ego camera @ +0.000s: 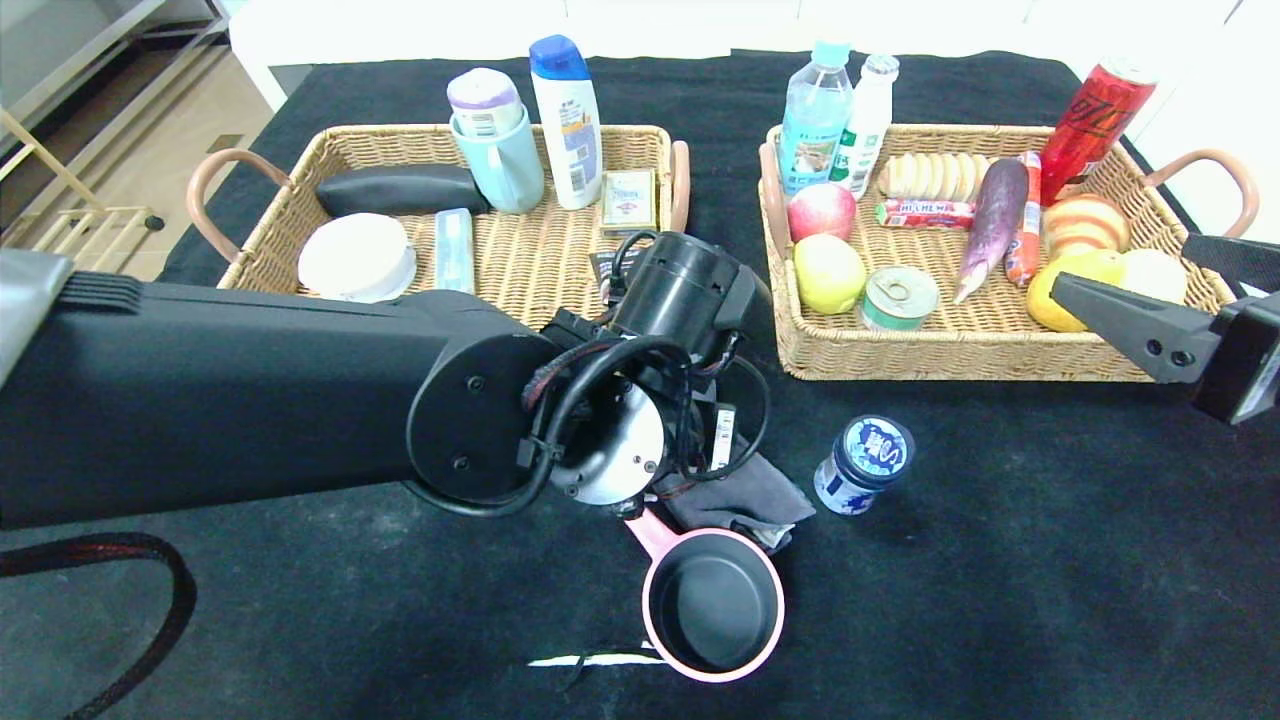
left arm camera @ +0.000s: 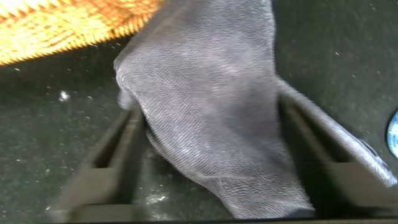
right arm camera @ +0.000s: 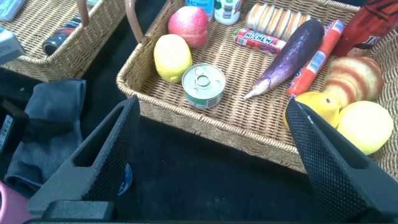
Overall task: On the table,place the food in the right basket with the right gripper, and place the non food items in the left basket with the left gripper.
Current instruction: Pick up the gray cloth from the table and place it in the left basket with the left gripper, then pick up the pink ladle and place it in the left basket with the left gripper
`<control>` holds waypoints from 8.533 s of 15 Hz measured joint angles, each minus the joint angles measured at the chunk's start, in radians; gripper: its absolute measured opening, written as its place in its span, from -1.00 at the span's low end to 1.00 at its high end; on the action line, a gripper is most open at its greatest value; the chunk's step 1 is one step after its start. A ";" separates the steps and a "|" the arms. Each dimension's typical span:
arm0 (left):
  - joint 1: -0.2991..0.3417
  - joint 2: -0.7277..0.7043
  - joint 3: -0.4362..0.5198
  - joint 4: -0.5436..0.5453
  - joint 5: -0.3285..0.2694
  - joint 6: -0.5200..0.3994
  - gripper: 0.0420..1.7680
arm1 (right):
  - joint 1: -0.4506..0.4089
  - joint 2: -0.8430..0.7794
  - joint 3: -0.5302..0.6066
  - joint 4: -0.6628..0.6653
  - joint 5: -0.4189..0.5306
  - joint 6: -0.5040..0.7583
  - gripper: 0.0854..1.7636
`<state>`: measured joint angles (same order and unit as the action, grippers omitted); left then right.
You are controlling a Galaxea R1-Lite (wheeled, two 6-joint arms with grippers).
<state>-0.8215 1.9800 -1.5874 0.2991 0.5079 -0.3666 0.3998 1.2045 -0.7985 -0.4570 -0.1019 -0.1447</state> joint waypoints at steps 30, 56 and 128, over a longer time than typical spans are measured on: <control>-0.026 -0.151 -0.003 0.004 0.003 0.018 -0.76 | 0.009 0.004 0.007 -0.002 -0.002 -0.003 0.94; 0.403 -0.075 -0.279 -0.225 -0.184 0.219 -0.76 | 0.017 0.019 0.015 -0.002 -0.003 -0.003 0.94; -0.157 -0.217 0.361 0.052 -0.067 -0.078 -0.35 | 0.078 0.043 0.037 -0.008 -0.043 -0.008 0.94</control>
<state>-0.9789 1.7630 -1.2262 0.3511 0.4406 -0.4449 0.4781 1.2472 -0.7611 -0.4647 -0.1451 -0.1528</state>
